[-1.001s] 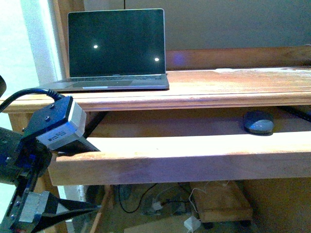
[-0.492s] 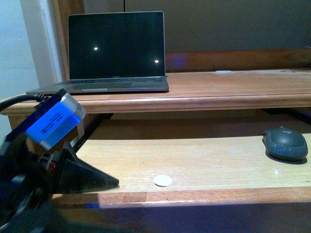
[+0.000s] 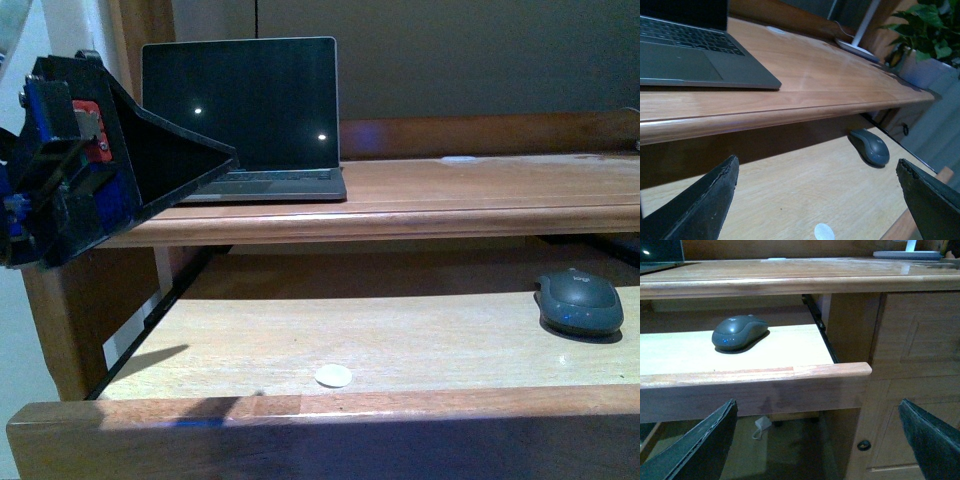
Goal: Place mouse
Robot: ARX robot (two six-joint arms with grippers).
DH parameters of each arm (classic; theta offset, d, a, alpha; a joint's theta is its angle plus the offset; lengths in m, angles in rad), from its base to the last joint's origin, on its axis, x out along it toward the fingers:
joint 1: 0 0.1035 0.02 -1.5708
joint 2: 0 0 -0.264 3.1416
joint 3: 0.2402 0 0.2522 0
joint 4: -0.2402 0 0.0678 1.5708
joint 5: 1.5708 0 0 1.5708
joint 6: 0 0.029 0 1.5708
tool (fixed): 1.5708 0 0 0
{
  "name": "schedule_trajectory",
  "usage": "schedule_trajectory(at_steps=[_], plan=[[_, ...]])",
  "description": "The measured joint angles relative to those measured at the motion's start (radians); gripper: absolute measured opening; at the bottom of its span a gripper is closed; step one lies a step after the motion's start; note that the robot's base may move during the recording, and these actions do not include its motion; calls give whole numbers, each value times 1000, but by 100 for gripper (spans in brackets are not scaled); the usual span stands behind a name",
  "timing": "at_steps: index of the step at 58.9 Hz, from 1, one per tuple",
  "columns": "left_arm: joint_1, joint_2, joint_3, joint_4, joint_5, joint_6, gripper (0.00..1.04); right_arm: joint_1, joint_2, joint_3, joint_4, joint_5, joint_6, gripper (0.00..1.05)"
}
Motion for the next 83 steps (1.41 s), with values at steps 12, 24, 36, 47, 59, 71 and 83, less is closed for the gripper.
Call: schedule_trajectory(at_steps=[12, 24, 36, 47, 59, 71, 83], plan=[[-14, -229, -110, -172, -293, 133, 97, 0, 0, 0, 0, 0, 0, 97], [-35, -599, -291, -423, -438, 251, 97, 0, 0, 0, 0, 0, 0, 97], [-47, -988, -432, -632, -647, 292, 84, 0, 0, 0, 0, 0, 0, 97], [163, -1274, -579, -695, -544, 303, 54, 0, 0, 0, 0, -3, 0, 97], [190, -1361, -684, -687, -521, 307, 14, -10, 212, 70, 34, -325, 165, 97], [190, -1366, -687, -687, -521, 308, 3, 264, 753, 294, 450, -86, 186, 97], [190, -1366, -687, -687, -521, 308, 3, 407, 1175, 496, 657, 124, 103, 97]])
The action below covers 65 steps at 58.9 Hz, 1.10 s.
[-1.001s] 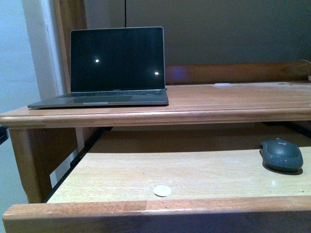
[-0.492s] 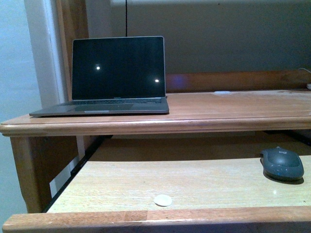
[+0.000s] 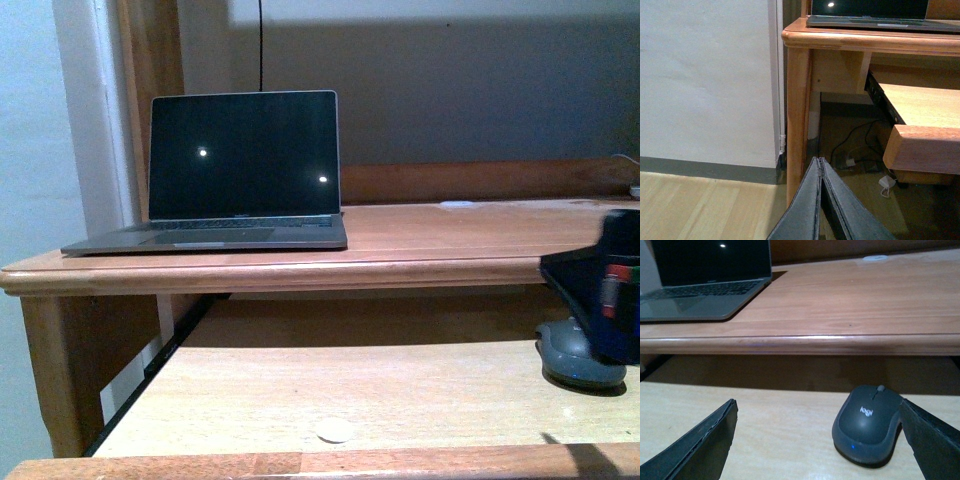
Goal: Place mouse
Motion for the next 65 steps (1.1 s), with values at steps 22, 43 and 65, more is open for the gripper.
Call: schedule_trajectory(at_steps=[22, 43, 65], plan=[[0, 0, 0, 0, 0, 0, 23, 62, 293, 231, -76, 312, -153, 97], [0, 0, 0, 0, 0, 0, 76, 77, 340, 290, -279, 406, -176, 97], [0, 0, 0, 0, 0, 2, 97, 56, 444, 429, -446, 417, -60, 97]])
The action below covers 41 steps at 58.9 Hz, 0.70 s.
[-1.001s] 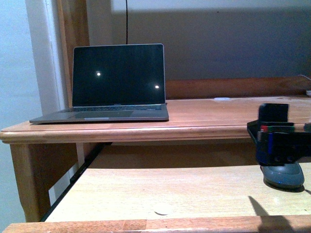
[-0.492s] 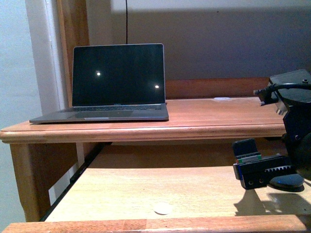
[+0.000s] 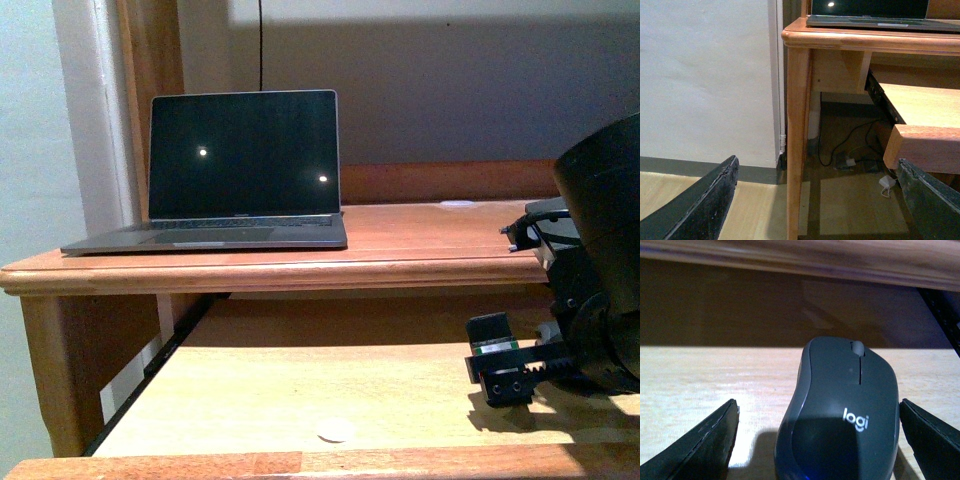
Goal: Place mouse
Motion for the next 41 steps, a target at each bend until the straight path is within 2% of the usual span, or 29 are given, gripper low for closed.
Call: schedule_trajectory(at_steps=[16, 33, 41], plan=[[0, 0, 0, 0, 0, 0, 97, -41, 46, 49, -26, -2, 60, 97], [0, 0, 0, 0, 0, 0, 97, -74, 35, 40, -26, -52, 98, 59], [0, 0, 0, 0, 0, 0, 97, -102, -10, 26, -31, -94, 101, 55]])
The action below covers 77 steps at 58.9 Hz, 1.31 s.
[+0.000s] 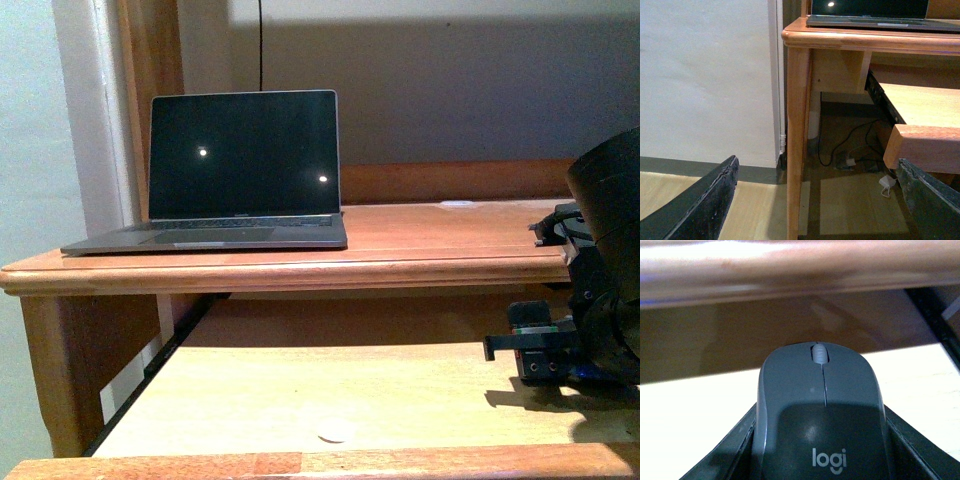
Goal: Place mouse
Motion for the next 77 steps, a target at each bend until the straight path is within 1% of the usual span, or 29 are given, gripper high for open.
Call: schedule_trajectory(at_steps=[14, 17, 24, 31, 37, 43, 47, 56, 62, 77], plan=[[0, 0, 0, 0, 0, 0, 97, -92, -175, -5, -57, -82, 16, 55], [0, 0, 0, 0, 0, 0, 97, -97, -214, 9, -74, -90, 18, 55], [0, 0, 0, 0, 0, 0, 97, -64, -222, 98, -92, -79, 14, 55], [0, 0, 0, 0, 0, 0, 97, 6, -161, 217, -108, -43, -5, 55], [0, 0, 0, 0, 0, 0, 97, 100, -39, 362, -113, 3, -34, 55], [0, 0, 0, 0, 0, 0, 97, 158, 71, 474, -108, 37, -66, 55], [0, 0, 0, 0, 0, 0, 97, 188, 164, 549, -65, 75, -127, 55], [0, 0, 0, 0, 0, 0, 97, 195, 275, 632, -51, 127, -196, 55], [0, 0, 0, 0, 0, 0, 97, 183, 339, 679, -63, 155, -229, 55], [0, 0, 0, 0, 0, 0, 97, 153, 413, 745, -124, 165, -245, 55]])
